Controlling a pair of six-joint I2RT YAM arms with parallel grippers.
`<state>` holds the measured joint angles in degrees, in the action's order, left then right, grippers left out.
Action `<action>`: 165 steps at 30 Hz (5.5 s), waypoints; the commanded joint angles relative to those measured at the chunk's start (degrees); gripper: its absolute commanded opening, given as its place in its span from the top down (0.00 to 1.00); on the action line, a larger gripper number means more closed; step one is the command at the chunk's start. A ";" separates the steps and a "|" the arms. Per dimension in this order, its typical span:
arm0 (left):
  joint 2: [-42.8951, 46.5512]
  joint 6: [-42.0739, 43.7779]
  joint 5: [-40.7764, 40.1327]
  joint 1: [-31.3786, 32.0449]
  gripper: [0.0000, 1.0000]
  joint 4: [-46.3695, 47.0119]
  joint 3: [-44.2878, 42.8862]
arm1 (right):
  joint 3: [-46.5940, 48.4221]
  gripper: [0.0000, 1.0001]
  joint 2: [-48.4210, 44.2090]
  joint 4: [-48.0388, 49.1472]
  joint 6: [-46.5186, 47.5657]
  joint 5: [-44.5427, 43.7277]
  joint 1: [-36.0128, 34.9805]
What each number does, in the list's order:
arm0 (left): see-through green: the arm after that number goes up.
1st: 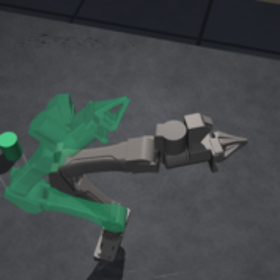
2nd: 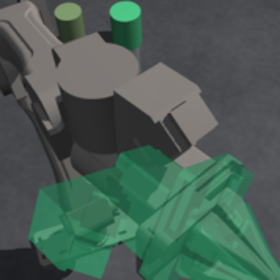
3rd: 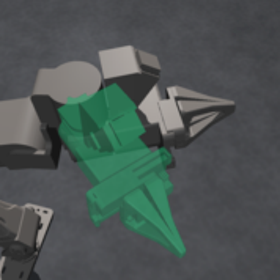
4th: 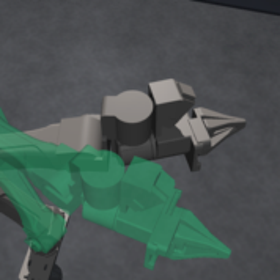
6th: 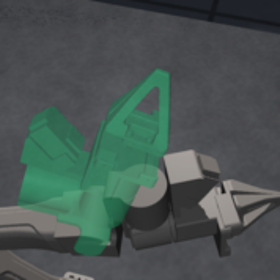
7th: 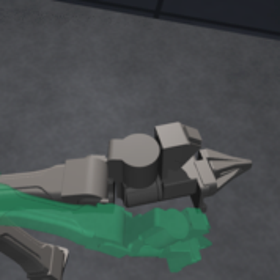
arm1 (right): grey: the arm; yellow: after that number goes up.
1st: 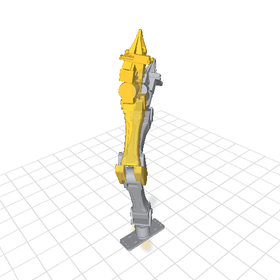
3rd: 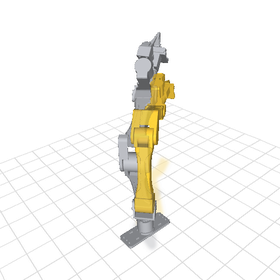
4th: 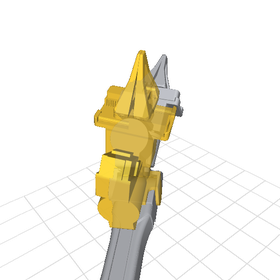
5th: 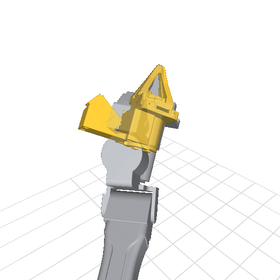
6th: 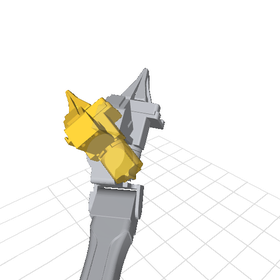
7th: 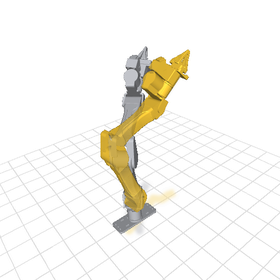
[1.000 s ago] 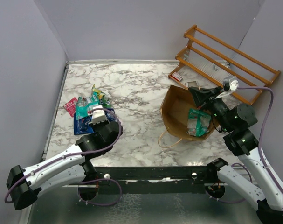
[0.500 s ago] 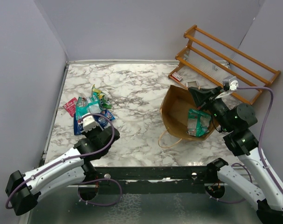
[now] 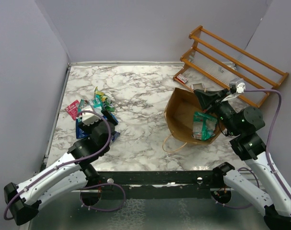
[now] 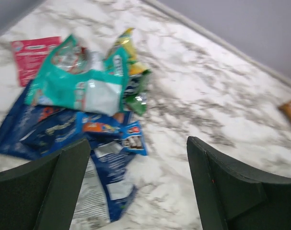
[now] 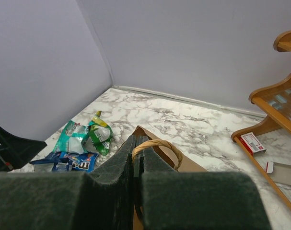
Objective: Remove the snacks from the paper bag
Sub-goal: Place the snack at the center of the board, then adjust the paper bag at the center of the board.
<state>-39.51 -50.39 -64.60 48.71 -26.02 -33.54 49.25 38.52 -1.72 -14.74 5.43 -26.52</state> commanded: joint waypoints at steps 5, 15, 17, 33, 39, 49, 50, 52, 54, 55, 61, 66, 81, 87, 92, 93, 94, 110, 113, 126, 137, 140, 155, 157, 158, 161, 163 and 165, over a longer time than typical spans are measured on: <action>1.90 30.65 31.74 -0.21 0.14 34.30 -2.21 | 0.39 0.98 1.21 1.62 0.14 5.44 -0.11; -7.26 35.42 53.42 -0.23 0.14 36.01 -10.94 | 5.75 0.98 3.25 2.29 2.97 5.47 -0.11; -6.89 35.82 59.62 -0.28 0.14 37.37 -10.89 | 5.83 0.98 3.62 2.84 3.08 9.25 -0.11; -10.96 26.16 94.34 1.98 0.18 58.06 -3.90 | -1.64 0.98 6.19 9.18 0.31 34.46 -0.11; -18.11 38.08 83.53 16.72 0.18 55.09 -7.20 | 0.45 0.98 6.59 10.84 -1.29 35.98 -0.15; -32.04 36.05 73.17 19.28 0.32 52.86 -13.37 | 2.50 0.98 5.34 12.87 0.95 29.18 -0.11; -33.17 36.21 72.34 19.77 0.33 53.84 -13.31 | 2.23 0.98 5.38 13.72 0.77 30.27 -0.11; -35.49 37.45 68.48 21.64 0.33 56.01 -13.02 | 1.34 0.98 5.77 16.12 0.97 33.04 -0.10; -37.91 38.03 63.68 23.04 0.33 56.83 -13.10 | 1.03 0.98 6.31 16.22 0.75 33.86 -0.11; -38.93 38.08 62.10 23.31 0.34 57.48 -12.80 | 1.17 0.98 6.56 15.77 0.73 33.53 -0.11; -45.55 37.64 53.51 23.69 0.43 60.79 -12.68 | 0.75 0.97 5.82 14.84 1.55 32.75 -0.11; -50.69 38.17 48.36 23.71 0.50 59.11 -15.78 | 0.69 0.97 5.56 14.28 4.04 33.11 -0.11; -56.50 38.70 53.66 21.35 0.47 56.78 -26.53 | 13.90 0.98 12.50 3.88 32.52 -3.06 -0.11; -56.23 36.78 57.58 18.97 0.47 57.56 -26.69 | 20.95 0.98 16.76 2.02 39.51 -5.75 -0.11; -55.09 36.88 57.96 18.31 0.46 57.32 -25.64 | 19.21 0.98 15.44 1.60 36.03 3.43 -0.11; -54.74 36.88 58.11 18.16 0.45 57.31 -25.16 | 16.51 0.98 13.55 2.65 33.98 7.48 -0.11; -54.27 36.82 58.35 18.04 0.43 57.27 -24.61 | 13.34 0.98 12.20 4.49 31.42 12.25 -0.11; -37.19 31.63 56.27 19.26 0.37 57.66 -5.64 | -6.16 0.98 11.97 24.08 2.27 39.96 -0.11; -37.54 33.34 52.56 20.88 0.40 58.82 -4.83 | -6.06 0.98 12.77 26.97 -1.43 39.59 -0.19; -44.87 34.92 40.07 22.54 0.56 65.95 -3.68 | -1.97 0.98 11.80 23.94 -15.19 37.75 -1.25; -54.50 39.73 36.61 21.19 0.57 74.42 -5.69 | -6.79 0.98 6.96 25.50 -20.57 29.32 -1.25; -56.77 40.81 35.61 20.66 0.57 74.11 -7.52 | -6.91 0.98 5.78 23.79 -17.50 26.14 -1.25; -66.23 41.66 44.06 15.05 0.56 64.62 -24.18 | -4.09 0.98 -0.79 7.11 5.66 15.68 -1.22; -66.64 42.00 44.35 14.95 0.56 64.85 -24.76 | -5.09 0.98 -0.76 7.94 4.85 15.01 -1.18; -66.79 41.96 44.74 14.96 0.54 64.27 -25.12 | -5.47 0.98 -0.55 8.32 4.43 14.66 -1.24; -65.18 39.68 47.71 14.93 0.48 60.75 -25.10 | -5.81 0.98 1.12 9.19 2.38 12.91 -1.25; -62.13 37.50 51.32 15.02 0.45 60.82 -22.22 | -5.47 0.98 2.77 9.48 1.91 13.00 -1.24; -58.45 36.14 55.29 15.04 0.42 60.28 -18.06 | -5.20 0.98 4.14 10.08 2.06 14.37 -1.22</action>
<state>-104.53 -10.50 -18.06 63.66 36.82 -57.10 43.97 40.32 6.59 -11.92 20.67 -27.42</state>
